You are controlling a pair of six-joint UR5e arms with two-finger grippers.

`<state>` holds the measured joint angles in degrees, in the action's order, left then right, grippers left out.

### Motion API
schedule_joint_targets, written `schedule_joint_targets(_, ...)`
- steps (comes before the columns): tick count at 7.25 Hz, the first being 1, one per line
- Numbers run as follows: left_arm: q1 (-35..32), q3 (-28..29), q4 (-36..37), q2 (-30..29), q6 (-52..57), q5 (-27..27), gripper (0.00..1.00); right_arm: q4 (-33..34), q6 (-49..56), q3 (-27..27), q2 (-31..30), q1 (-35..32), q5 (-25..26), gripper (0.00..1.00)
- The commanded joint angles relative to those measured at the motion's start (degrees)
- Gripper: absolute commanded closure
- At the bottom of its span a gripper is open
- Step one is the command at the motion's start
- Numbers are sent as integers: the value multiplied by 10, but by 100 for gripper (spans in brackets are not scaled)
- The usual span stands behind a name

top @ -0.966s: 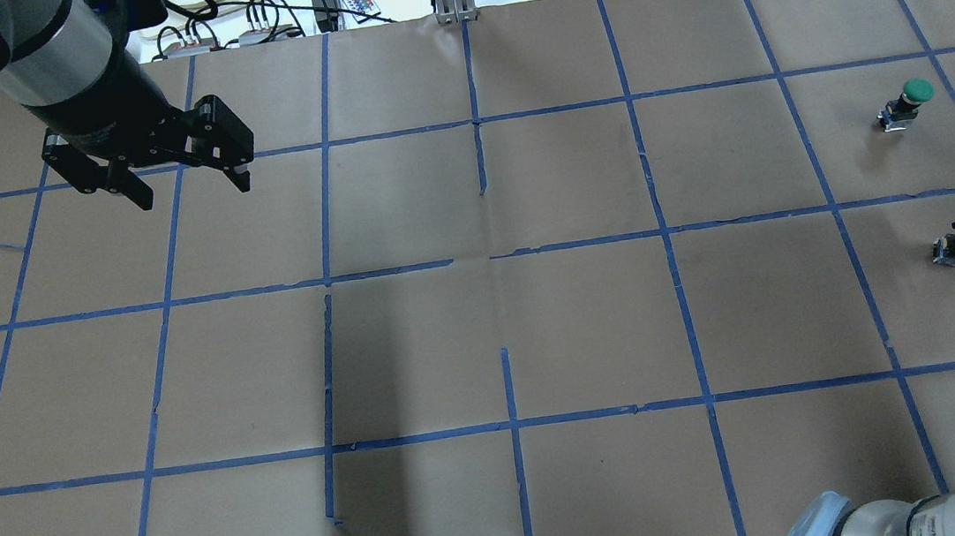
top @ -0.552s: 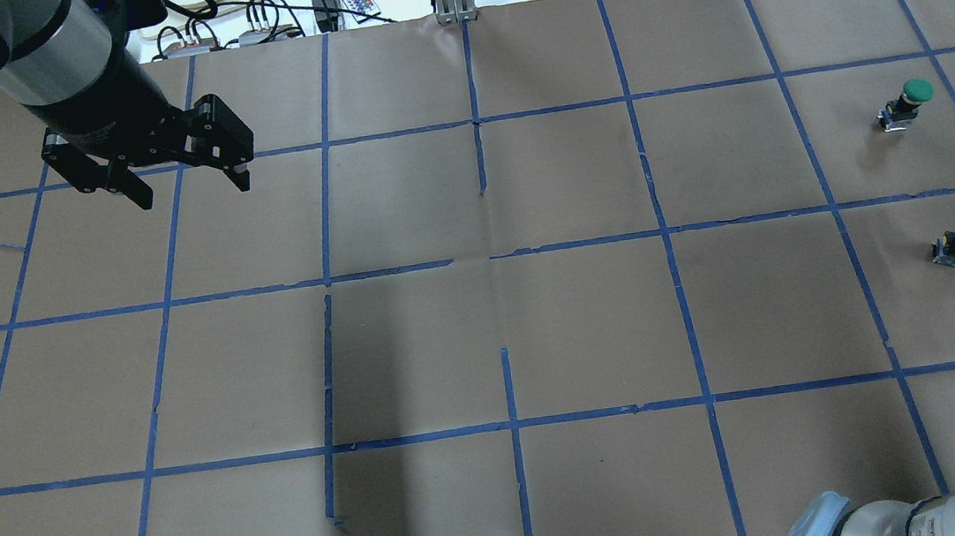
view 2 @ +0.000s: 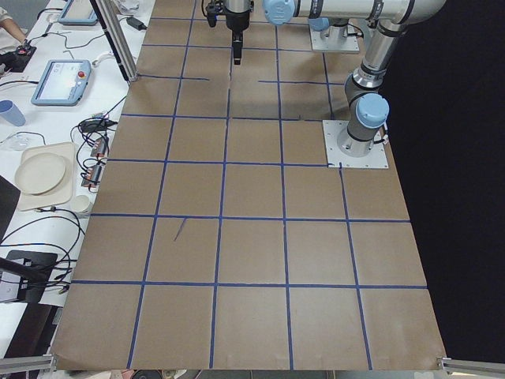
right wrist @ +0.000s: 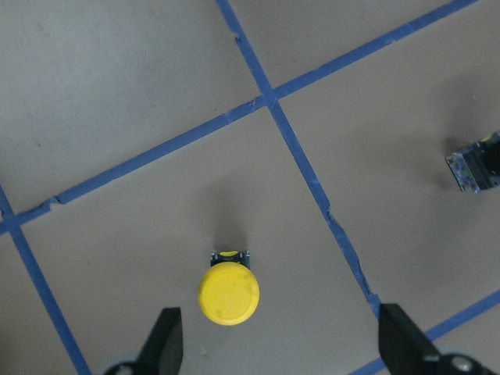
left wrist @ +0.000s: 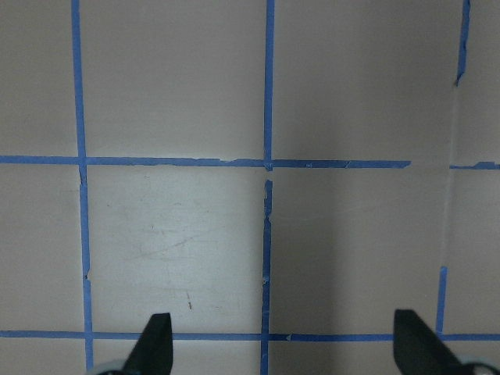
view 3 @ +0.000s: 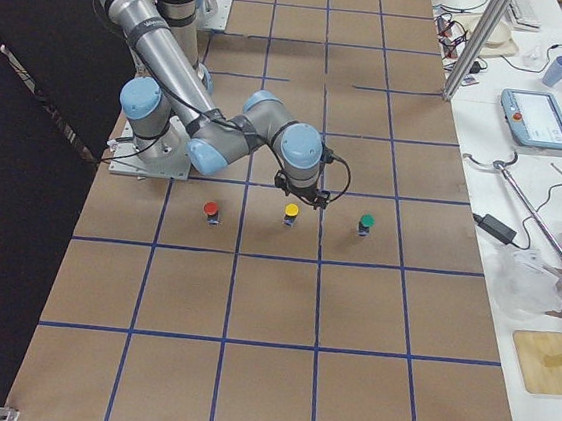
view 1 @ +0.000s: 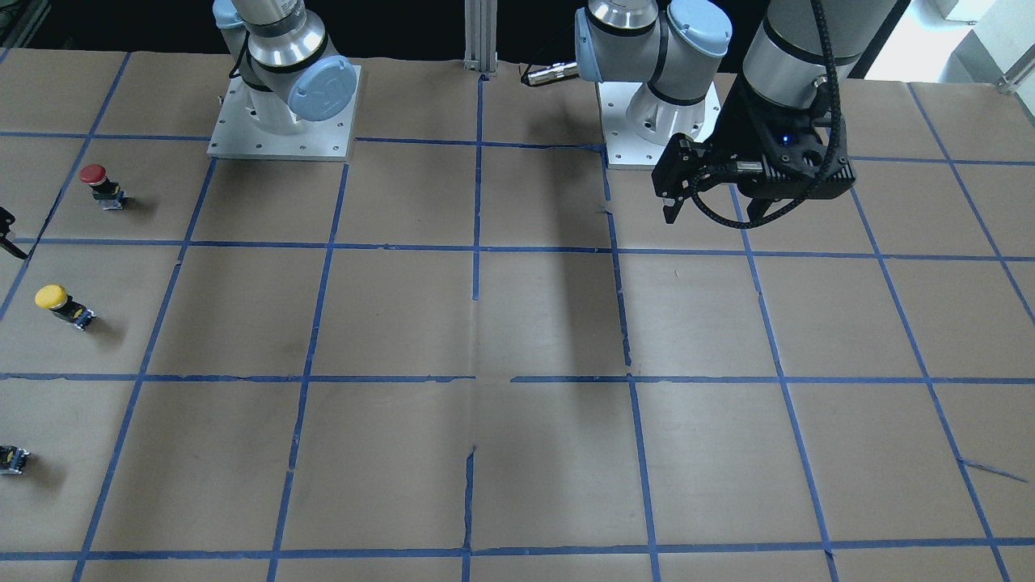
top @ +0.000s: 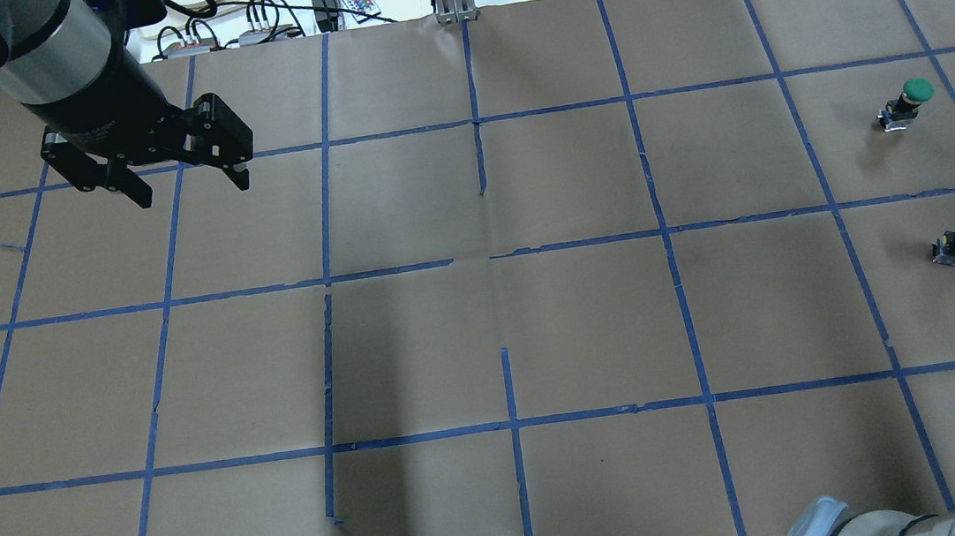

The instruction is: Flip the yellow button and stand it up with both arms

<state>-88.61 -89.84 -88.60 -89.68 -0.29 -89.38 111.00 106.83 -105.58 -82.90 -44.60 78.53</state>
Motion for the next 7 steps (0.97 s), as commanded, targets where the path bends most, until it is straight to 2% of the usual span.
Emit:
schedule_joint_targets(1, 1, 17, -1, -2, 0, -2, 1, -88, -288, 4, -93, -66, 27, 1)
schedule_joint_targets(3, 2, 30, -5, -8, 0, -4, 0, -167, -589, 5, -160, -102, 41, 0)
schedule_joint_targets(5, 2, 36, -10, -7, -1, -4, 0, -194, -807, 21, -173, -140, 42, 0)
schedule_joint_targets(7, 3, 55, -10, -18, 0, -4, 0, -224, -1051, 49, -171, -221, 50, 0)
